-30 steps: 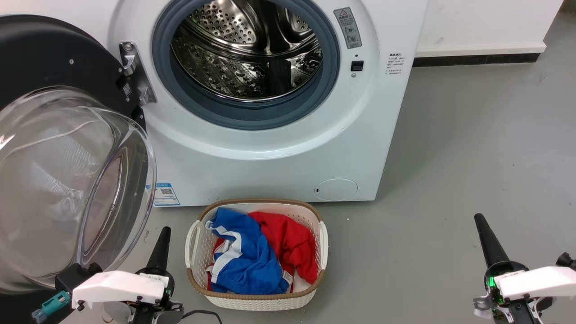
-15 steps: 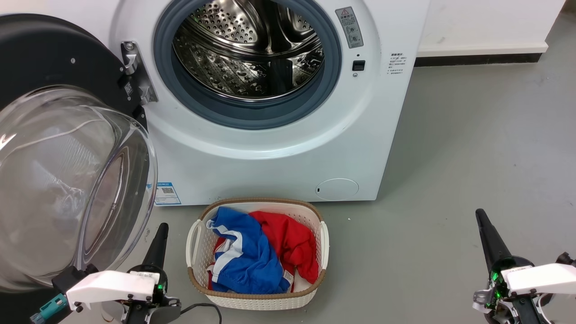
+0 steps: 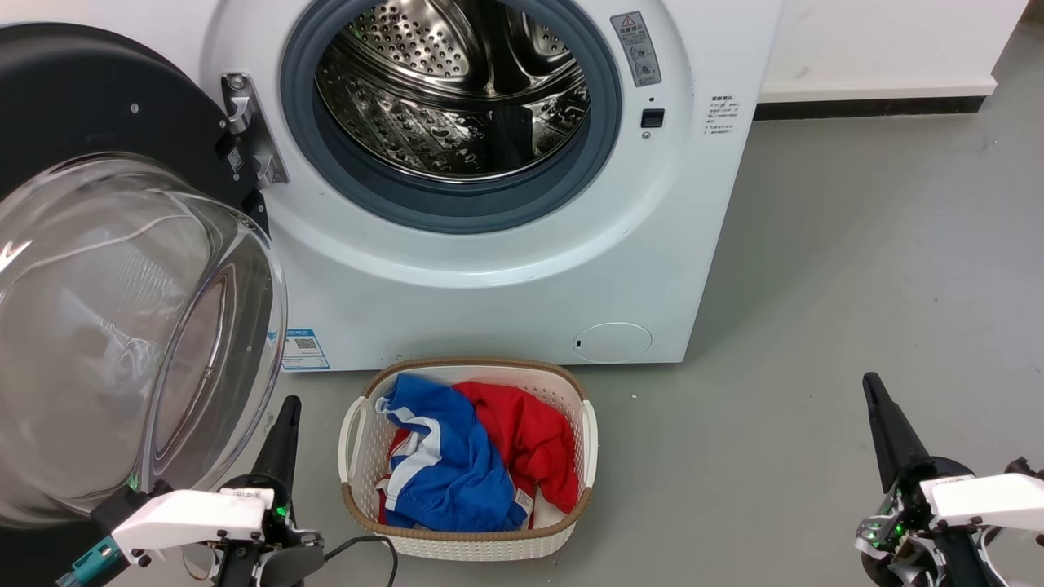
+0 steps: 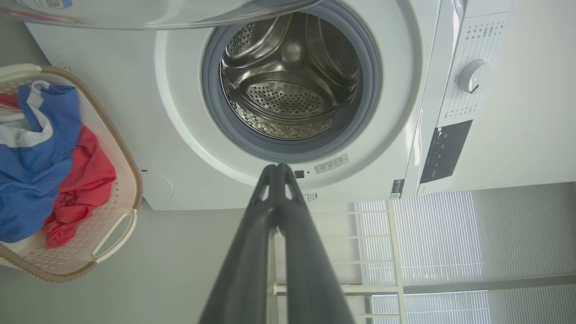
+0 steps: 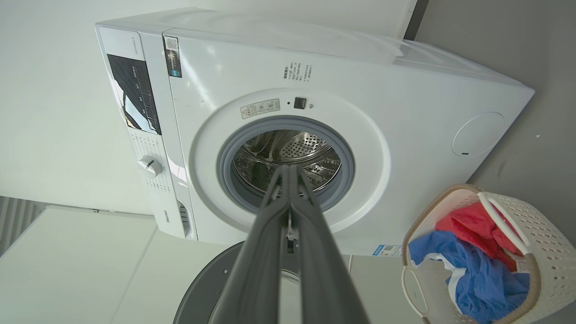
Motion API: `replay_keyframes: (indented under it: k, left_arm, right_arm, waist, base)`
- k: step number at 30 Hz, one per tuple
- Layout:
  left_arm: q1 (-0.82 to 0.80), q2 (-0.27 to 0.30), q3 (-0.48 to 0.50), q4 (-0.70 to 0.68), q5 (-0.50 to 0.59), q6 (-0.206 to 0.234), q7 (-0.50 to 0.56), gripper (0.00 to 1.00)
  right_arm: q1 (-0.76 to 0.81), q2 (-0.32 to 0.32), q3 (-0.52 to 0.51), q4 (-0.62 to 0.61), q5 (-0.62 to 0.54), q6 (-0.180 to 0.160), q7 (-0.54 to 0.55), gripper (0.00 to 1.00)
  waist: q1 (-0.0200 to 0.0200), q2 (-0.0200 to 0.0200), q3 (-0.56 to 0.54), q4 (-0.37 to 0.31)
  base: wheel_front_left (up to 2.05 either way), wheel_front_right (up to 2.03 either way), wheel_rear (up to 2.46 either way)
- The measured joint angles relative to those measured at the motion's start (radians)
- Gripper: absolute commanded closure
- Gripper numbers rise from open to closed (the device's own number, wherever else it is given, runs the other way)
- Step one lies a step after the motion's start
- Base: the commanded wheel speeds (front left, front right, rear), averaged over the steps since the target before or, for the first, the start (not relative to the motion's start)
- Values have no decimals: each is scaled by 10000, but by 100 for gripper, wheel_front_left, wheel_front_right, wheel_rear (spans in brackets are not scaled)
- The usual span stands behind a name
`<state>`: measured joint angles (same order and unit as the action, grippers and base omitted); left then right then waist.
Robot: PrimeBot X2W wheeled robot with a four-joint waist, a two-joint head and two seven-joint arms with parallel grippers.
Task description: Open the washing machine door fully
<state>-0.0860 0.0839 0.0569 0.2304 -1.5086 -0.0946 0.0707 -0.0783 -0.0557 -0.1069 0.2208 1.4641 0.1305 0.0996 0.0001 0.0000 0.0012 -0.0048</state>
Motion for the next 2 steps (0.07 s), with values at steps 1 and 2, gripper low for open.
replay_keyframes:
  k: [1, 2]
  left_arm:
    - [-6, -10, 25, 8, -50, -17, 15, 100]
    - [-13, -19, 50, 19, -115, -25, 29, 100]
  right_arm:
    - [-22, 0, -4, 15, 77, 0, 31, 100]
    - [-43, 2, -8, 29, 153, 0, 35, 100]
  waist:
    - [0, 0, 1, 2]
    - [0, 0, 2, 5]
  base:
    - [0, 0, 0]
    - [0, 0, 0]
